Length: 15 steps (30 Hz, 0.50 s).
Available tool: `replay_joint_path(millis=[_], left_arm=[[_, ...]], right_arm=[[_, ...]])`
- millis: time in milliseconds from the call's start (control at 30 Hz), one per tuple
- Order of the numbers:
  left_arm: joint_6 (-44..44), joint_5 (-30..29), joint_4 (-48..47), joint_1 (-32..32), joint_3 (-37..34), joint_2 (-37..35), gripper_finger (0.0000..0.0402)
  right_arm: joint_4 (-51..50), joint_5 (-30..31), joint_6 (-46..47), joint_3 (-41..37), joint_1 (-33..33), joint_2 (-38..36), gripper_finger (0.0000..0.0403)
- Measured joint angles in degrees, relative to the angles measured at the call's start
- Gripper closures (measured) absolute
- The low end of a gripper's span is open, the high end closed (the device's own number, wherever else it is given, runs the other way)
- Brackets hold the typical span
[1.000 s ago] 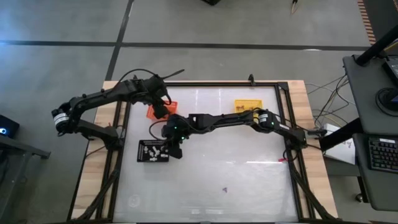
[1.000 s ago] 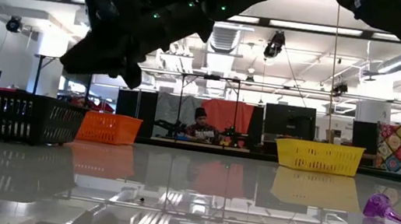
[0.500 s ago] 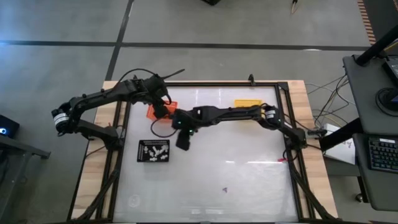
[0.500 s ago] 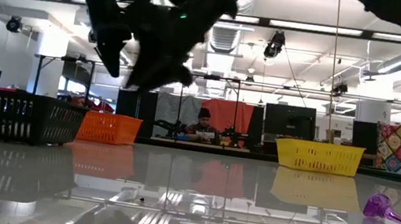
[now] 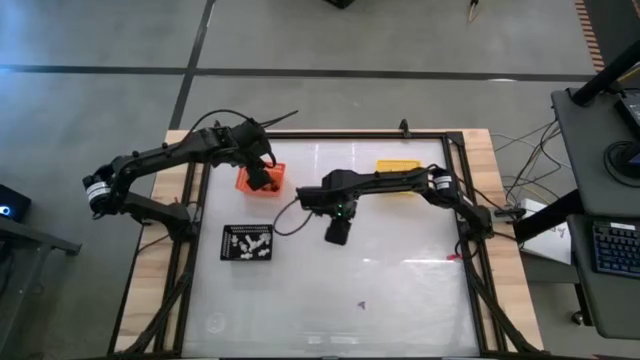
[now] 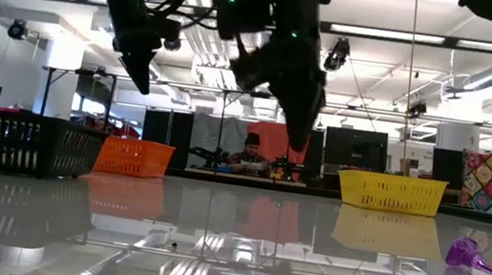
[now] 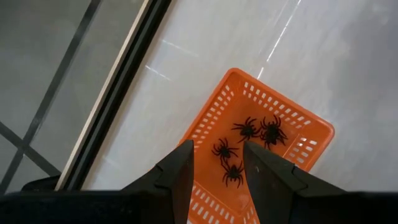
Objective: Sort Halloween decoration
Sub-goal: Put the violet witch hat into the yellow bin
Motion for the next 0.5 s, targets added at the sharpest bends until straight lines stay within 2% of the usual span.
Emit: replay_joint_path(millis=[167, 267, 500], left_arm=[[0.3, 0.0, 0.0, 0.0, 0.0, 0.0, 0.0280], [1.0, 0.1, 0.0, 0.0, 0.0, 0.0, 0.0280], [1.0, 0.1, 0.3, 0.0, 0.0, 0.0, 0.0280]], right_arm=[[-0.3, -4.7, -1.6, -7.4, 2.6, -2.4, 0.0286], [0.6, -4.9, -1.1, -13.3, 5.3, -5.5, 0.0290], [16.0, -4.9, 6.7, -28.7, 12.1, -16.0, 0.0296]])
